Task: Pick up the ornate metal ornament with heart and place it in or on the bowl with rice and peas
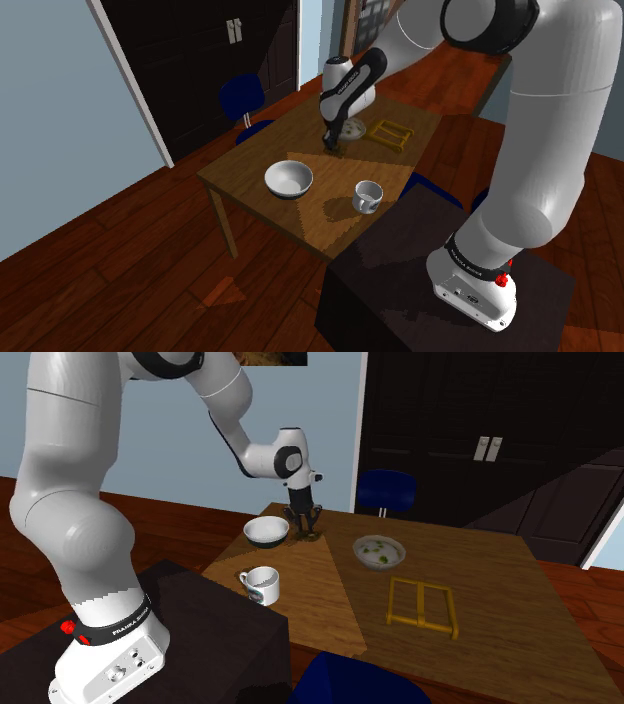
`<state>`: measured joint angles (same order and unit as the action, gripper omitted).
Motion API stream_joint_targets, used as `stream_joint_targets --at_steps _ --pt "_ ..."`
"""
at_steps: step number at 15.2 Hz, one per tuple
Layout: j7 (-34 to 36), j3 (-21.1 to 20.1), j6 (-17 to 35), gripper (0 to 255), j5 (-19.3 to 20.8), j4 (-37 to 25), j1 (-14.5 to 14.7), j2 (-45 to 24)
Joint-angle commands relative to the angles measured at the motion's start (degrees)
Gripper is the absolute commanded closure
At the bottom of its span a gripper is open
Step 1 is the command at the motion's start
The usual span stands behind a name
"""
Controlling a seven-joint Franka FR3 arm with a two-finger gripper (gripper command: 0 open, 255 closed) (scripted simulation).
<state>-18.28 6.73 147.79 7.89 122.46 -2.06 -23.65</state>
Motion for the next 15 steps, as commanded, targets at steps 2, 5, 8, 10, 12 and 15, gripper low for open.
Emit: stream_joint_targets --at_steps 2,5,8,10,12,15 --pt "-0.36 0.02 -2.0 255 -0.05 0.0 -0.05 2.01" --pt "-0.57 0.03 -3.89 255 -0.08 -0.06 0.0 3.84" --pt "-3.33 0.28 -5.17 255 -0.92 -3.46 -1.83 2.0" --pt "-5.95 0.47 -6.5 255 -1.76 -7.13 -3.64 -0.1" --pt "-8.44 0.58 -7.98 255 -2.55 -11.09 -5.44 -2.36" --pt "-11.93 0.68 -10.52 255 -3.68 -17.65 -8.1 -6.06"
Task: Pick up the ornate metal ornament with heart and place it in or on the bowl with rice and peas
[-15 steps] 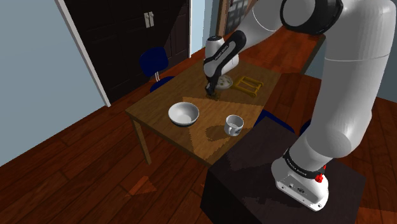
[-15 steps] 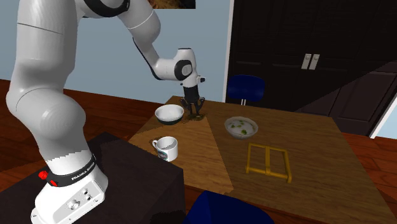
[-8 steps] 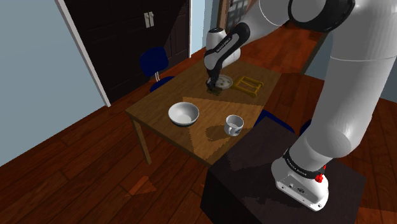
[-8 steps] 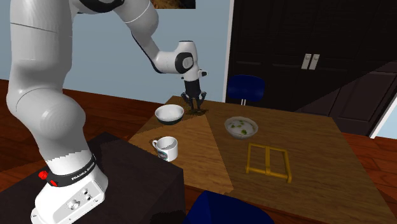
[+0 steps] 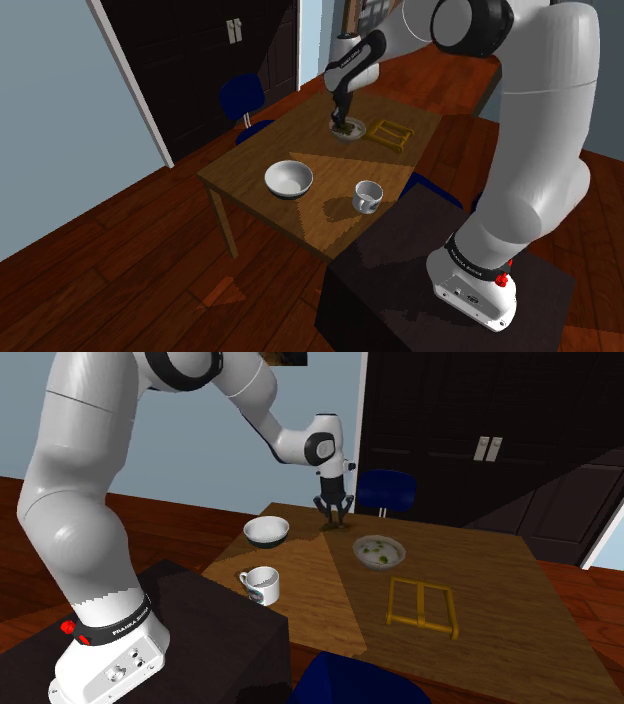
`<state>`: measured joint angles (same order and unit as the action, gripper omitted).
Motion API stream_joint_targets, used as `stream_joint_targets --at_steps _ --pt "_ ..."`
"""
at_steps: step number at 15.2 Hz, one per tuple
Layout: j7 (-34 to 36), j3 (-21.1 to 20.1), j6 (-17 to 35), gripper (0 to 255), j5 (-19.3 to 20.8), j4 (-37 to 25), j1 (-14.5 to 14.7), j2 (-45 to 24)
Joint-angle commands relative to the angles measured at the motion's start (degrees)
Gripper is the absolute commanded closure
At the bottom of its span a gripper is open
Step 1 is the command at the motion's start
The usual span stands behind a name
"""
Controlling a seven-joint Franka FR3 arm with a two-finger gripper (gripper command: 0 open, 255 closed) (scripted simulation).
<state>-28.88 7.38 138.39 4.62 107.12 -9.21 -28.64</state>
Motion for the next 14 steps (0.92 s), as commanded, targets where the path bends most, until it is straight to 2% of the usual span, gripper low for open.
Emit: stream_joint_targets --at_steps 1,7,9,10,14 --pt "-2.41 0.03 -2.06 255 -0.76 -4.67 -1.83 -2.4" --pt "-8.29 -0.07 -8.98 255 -2.68 -21.37 -6.99 -11.67" --pt "-10.0 -0.15 -11.95 255 -3.24 -28.3 -8.7 -15.48" --pt "-11.13 -0.22 -14.37 255 -3.61 -33.88 -9.92 -18.53" --pt "-10.98 -0.32 -12.41 255 -3.65 -33.55 -10.0 -20.17"
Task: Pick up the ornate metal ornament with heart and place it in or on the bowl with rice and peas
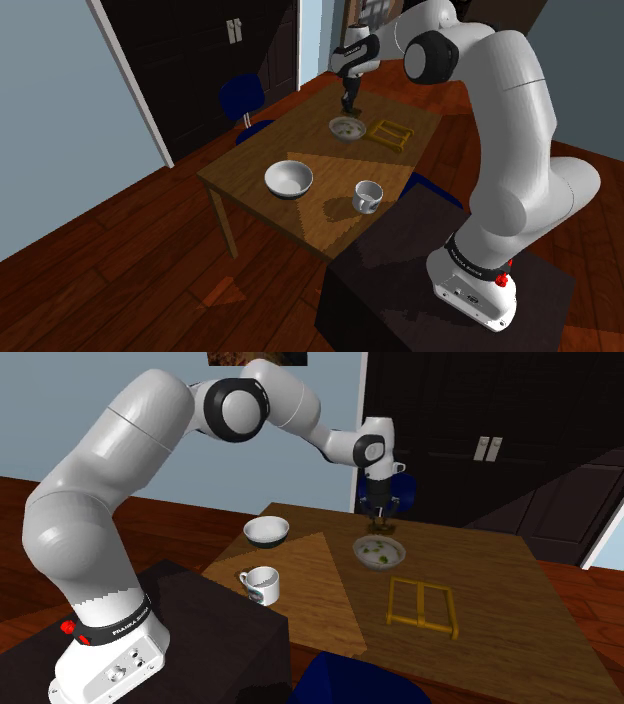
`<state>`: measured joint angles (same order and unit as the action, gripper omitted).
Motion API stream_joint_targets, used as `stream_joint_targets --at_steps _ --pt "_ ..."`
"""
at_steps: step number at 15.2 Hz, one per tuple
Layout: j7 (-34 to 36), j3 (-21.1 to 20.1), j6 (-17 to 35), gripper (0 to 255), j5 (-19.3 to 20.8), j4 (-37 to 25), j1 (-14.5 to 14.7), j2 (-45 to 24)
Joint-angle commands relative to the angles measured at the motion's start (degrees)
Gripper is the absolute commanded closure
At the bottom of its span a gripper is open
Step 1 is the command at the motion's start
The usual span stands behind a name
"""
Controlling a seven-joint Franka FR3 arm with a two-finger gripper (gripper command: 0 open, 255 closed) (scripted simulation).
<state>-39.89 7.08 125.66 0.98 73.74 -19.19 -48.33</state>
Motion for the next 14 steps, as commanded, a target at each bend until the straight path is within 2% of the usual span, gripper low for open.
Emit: stream_joint_targets --at_steps 1,14 --pt "0.06 -0.05 0.8 255 -0.04 -0.14 -0.03 -0.93" --pt "0.47 -0.31 5.76 255 -0.24 -1.09 -0.29 -6.85"
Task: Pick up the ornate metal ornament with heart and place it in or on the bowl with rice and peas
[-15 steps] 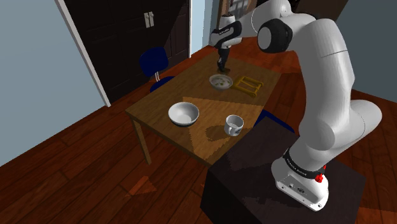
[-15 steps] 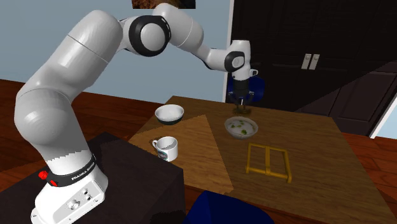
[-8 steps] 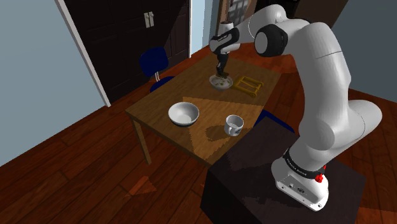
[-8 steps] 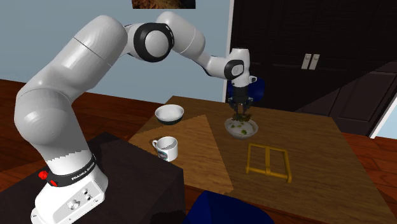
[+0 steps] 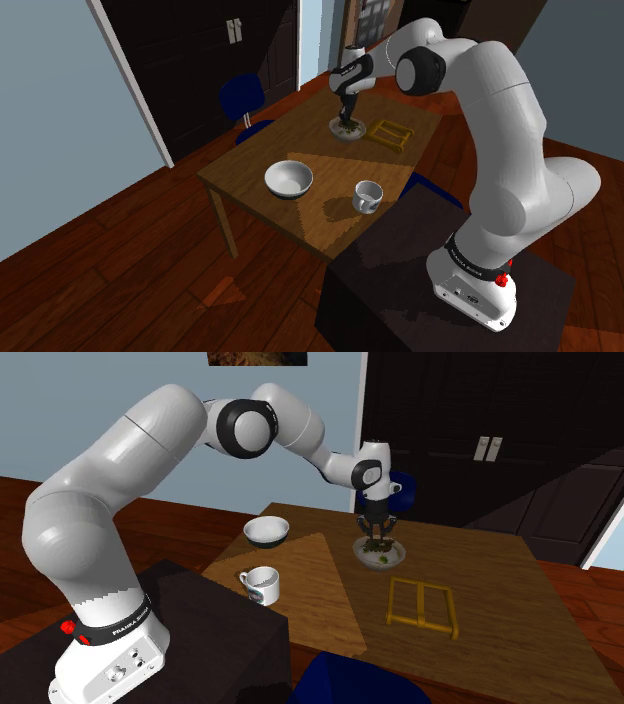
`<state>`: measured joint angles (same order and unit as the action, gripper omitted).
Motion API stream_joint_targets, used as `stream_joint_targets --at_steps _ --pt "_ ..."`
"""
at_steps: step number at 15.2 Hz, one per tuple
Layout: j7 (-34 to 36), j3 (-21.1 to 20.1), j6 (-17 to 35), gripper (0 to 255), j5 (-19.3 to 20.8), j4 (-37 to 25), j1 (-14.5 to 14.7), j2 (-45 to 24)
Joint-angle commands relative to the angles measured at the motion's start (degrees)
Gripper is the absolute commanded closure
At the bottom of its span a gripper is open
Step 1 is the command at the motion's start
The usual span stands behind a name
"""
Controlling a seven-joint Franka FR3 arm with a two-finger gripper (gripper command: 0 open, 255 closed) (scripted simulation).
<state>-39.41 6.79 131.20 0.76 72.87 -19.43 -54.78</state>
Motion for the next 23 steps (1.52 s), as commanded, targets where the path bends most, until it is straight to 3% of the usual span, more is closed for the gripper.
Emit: stream_joint_targets --at_steps 1,7,8,13,17,23 --pt "0.0 -0.01 0.21 255 -0.01 -0.22 -0.05 -0.4" --pt "0.0 -0.01 0.21 255 -0.01 -0.22 -0.05 -0.4" --pt "0.01 -0.01 0.21 0 -0.01 -0.25 -0.04 -0.42" --pt "0.0 -0.01 0.21 0 -0.01 -0.22 -0.05 -0.4" --pt "0.13 0.22 -3.1 0 0.24 2.03 0.64 5.13" --pt "0.13 0.22 -3.1 0 0.24 2.03 0.64 5.13"
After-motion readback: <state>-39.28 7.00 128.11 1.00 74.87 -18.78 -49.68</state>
